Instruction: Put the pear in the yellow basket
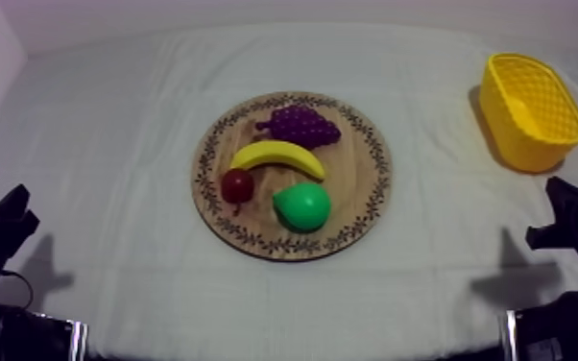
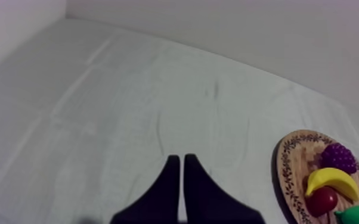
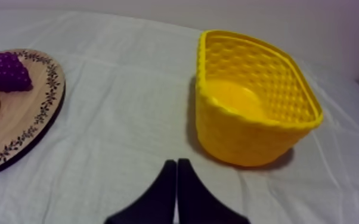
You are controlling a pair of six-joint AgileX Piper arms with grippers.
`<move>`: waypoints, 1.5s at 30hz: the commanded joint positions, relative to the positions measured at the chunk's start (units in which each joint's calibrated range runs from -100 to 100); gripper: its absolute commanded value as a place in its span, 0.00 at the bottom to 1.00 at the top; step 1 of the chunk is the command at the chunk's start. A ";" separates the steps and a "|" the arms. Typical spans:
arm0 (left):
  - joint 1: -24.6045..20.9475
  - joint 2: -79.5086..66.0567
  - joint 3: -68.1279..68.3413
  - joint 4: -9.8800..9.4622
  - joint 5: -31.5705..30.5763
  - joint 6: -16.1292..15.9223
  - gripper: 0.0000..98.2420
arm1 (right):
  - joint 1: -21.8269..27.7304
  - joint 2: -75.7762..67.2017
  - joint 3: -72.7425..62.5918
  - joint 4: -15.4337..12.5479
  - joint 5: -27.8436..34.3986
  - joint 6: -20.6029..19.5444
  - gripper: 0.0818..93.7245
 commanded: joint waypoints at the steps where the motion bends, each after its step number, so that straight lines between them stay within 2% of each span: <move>1: 0.00 -0.02 -0.05 -0.01 0.01 0.00 0.00 | 0.02 -0.04 0.02 0.01 -0.02 0.00 0.00; 17: 0.00 -0.02 -0.05 -0.01 0.01 0.00 0.00 | 0.02 -0.04 0.02 0.01 -0.02 -0.03 0.00; 23: 0.00 -0.02 -0.05 -0.01 0.01 0.00 0.00 | 0.16 -0.04 -0.20 0.10 2.96 -4.04 0.00; 29: 0.00 -0.02 -0.05 -0.01 0.01 0.00 0.00 | 0.24 -0.04 -0.01 0.06 2.39 -3.19 0.00; 35: 0.00 -0.02 -0.05 -0.01 0.01 0.00 0.00 | -0.24 -0.04 -0.03 0.11 2.61 -4.37 0.01; 38: 0.00 -0.02 -0.05 -0.01 0.01 0.00 0.00 | -1.37 0.46 -0.23 1.33 0.89 -5.22 0.01; 42: 0.00 -0.02 -0.05 -0.01 0.01 0.00 0.00 | -3.43 6.40 -6.27 3.48 -0.13 -8.19 0.00; 45: 0.00 -0.02 -0.05 -0.01 0.01 0.00 0.00 | -4.27 13.80 -15.79 2.30 1.39 -8.41 0.00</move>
